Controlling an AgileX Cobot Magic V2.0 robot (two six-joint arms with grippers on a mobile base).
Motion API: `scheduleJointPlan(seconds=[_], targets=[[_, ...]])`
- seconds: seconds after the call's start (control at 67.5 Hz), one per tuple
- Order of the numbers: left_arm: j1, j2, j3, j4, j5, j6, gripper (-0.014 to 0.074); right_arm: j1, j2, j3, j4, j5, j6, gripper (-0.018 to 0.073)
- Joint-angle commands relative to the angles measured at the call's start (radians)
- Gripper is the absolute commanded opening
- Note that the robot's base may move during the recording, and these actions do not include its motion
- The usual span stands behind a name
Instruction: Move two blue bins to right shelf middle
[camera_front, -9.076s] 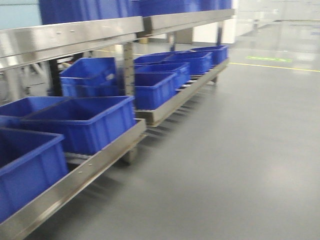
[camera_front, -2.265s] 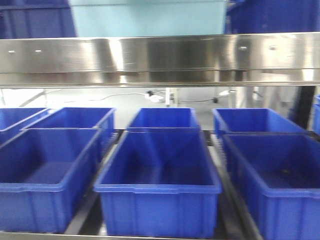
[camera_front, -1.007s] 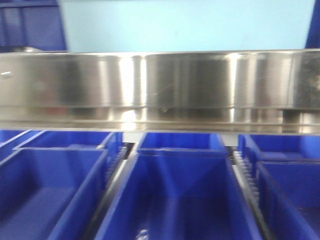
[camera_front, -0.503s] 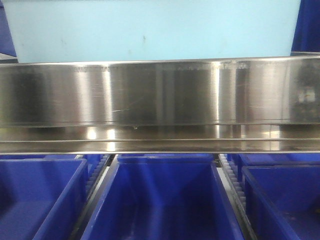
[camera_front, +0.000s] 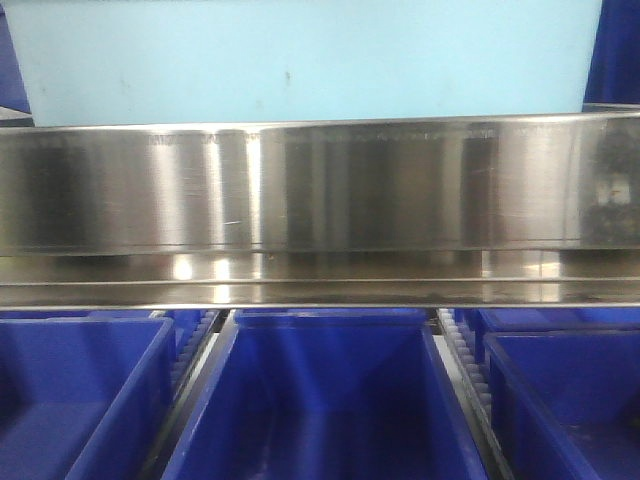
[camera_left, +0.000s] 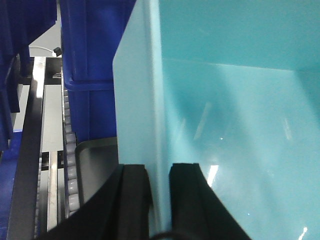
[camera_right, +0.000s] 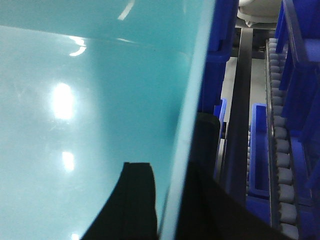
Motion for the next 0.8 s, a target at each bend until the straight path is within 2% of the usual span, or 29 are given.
scheduleJointPlan(seconds=[0.0,0.785], targets=[[0.001,-0.020,-0.016,-0.053,-0.062,-0.008,-0.0111,-0.004,-0.006,-0.009,-0.004,-0.036,-0.022,-0.0152],[0.001,-0.019,-0.016,-0.055,-0.062,-0.008,-0.0111,-0.004,-0.006,-0.009,-0.004,-0.036,-0.022,-0.0152]])
